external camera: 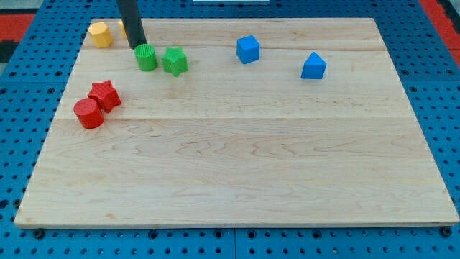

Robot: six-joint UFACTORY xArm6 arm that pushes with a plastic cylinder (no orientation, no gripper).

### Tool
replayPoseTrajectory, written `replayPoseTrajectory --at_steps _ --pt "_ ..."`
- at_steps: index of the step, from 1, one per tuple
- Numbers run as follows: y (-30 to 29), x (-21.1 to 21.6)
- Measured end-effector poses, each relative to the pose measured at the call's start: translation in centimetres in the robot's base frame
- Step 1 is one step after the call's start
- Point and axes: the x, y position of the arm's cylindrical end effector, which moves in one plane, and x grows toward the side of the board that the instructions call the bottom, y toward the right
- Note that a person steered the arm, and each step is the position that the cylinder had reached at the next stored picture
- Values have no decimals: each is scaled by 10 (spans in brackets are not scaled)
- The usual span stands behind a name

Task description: Place the green circle to the right of the red circle

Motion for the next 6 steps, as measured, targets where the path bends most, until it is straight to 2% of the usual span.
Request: replayPoseTrajectory --at_steps 1,3,4,5,6 --pt "1 41" --pt "5 18" --pt "51 71" --pt "51 121" --pt "45 108"
